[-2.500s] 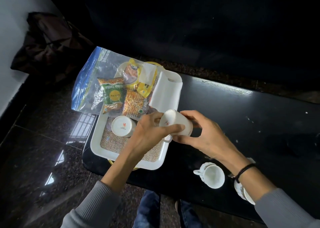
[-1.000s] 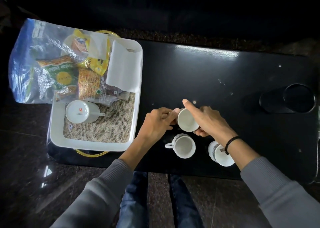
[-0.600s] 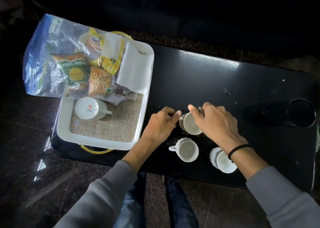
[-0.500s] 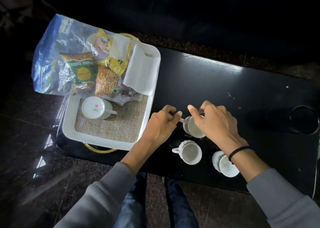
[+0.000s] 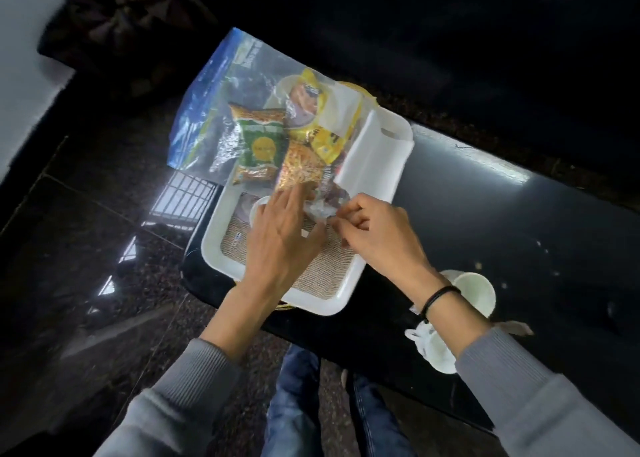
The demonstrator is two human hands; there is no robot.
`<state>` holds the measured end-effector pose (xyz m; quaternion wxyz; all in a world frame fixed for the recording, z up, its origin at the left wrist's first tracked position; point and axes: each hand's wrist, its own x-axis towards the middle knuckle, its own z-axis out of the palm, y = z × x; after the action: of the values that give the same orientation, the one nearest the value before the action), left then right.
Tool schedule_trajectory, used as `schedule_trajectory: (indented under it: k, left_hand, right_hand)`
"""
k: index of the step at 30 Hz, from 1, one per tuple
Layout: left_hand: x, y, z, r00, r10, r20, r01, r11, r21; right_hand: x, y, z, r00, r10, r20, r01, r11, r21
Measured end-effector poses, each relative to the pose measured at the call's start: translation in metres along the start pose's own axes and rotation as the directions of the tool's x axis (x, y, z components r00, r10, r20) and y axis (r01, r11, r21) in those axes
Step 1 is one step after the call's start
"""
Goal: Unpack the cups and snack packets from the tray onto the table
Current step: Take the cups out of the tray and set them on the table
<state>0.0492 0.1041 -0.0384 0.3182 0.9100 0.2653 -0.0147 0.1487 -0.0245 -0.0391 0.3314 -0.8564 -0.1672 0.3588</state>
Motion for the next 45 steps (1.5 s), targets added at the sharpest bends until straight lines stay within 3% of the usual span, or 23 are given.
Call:
schedule_trajectory:
  k: [7,11,15,22,26,32,37,45]
  left_hand:
    - [0.003,-0.05,-0.012,0.998,-0.047,0.051,0.043,0.996,0.08]
    - [0.008,-0.062,-0.015,0.981,-0.02,0.192,0.021,1.0,-0.003]
    - [0.009,-0.065,-0.018,0.985,0.038,0.168,-0.043,0.999,0.023]
    - [0.005,-0.045,-0.022,0.996,0.005,0.092,0.01,0.986,-0.164]
    - [0.008,-0.009,-0.018,0.99,-0.039,0.135,0.084,0.934,-0.346]
    - [0.019,0.058,0.009,0.964,-0.078,0.255,0.195,0.86,-0.471]
    - [0.021,0.115,0.047,0.885,-0.034,0.464,0.313,0.781,-0.54]
    - [0.004,0.204,0.124,0.798,0.049,0.601,0.251,0.88,-0.404]
  right_hand:
    - [0.013,-0.024,0.041,0.986,-0.068,0.156,0.081,0.993,-0.08]
    - [0.012,-0.024,0.049,0.984,-0.041,0.172,0.068,0.985,-0.159]
    - [0.009,-0.019,0.048,0.984,-0.057,0.171,0.081,0.987,-0.137]
    - [-0.01,-0.003,0.023,0.993,-0.11,0.035,0.11,0.994,-0.002]
    - [-0.03,0.019,-0.004,0.981,-0.12,-0.155,0.136,0.986,0.099]
    - [-0.065,0.059,-0.051,0.954,0.015,-0.3,0.083,0.947,0.31]
    - [-0.101,0.103,-0.091,0.911,0.183,-0.369,0.067,0.818,0.571]
    - [-0.145,0.182,-0.14,0.792,0.514,-0.329,0.007,0.532,0.847]
